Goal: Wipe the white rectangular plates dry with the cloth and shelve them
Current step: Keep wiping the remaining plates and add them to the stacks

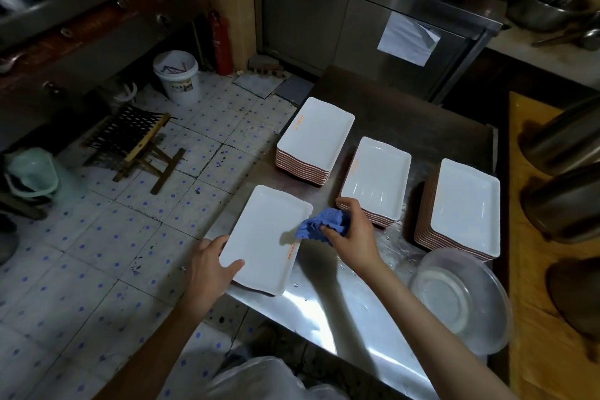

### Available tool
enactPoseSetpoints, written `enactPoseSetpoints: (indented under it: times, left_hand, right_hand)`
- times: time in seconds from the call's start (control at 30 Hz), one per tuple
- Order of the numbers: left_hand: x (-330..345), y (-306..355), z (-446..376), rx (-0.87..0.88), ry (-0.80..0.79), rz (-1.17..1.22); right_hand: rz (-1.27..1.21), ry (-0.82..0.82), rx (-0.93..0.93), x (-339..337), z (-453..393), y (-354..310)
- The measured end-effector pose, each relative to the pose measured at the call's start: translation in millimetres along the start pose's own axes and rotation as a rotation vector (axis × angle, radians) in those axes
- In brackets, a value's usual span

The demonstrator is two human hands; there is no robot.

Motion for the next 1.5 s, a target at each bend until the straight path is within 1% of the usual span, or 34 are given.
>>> enactPoseSetpoints:
  times: [0.33,0.43,0.57,0.67,0.77,0.87,0.97,1.03,1.1,1.27,1.5]
  left_hand:
    - [9,1,-10,0.009,0.022,-0.063]
    - [12,7,-14,0.012,0.058,-0.057]
    - [16,26,-23,0.105,0.082,-0.090]
    - [20,57,-32,0.199,0.024,-0.013]
    - [28,91,-41,0.300,-0.075,0.060]
    - [35,123,-50,0.397,-0.146,0.058]
    - [41,157,-64,0.464,-0.210,0.007]
    - [46,179,-74,0.466,-0.282,-0.002]
    - [52,198,-84,0.455,-0.307,-0.056]
    - [62,225,-102,0.365,-0.281,-0.151]
    - [71,233,-121,0.296,-0.274,-0.243]
  right_hand:
    - [0.001,0.016,-0.005,-6,-3,3]
    - [-0.003,0.043,0.005,-13,-5,3]
    - [-0.025,0.084,0.026,-27,-4,6]
    - [-0.033,0.117,0.049,-41,-5,7]
    - [-0.020,0.166,0.051,-56,-5,8]
    - [-0.005,0.211,0.064,-69,-6,9]
    - [-0.007,0.251,0.085,-79,-7,12]
    - [-0.002,0.279,0.093,-85,-6,14]
    - [0.002,0.304,0.104,-91,-6,17]
    - [-0.004,0.350,0.111,-100,-3,24]
    - [-0.026,0.397,0.159,-106,2,35]
Point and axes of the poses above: each hand's wrist, its own z-axis away from the middle knuckle, its own x-axis out of the palm, y = z × x, the point moved 1 cm from there along -z, towards the middle knuckle, and after that the axes turned 13 degrees about -z, right-handed, at the moved point
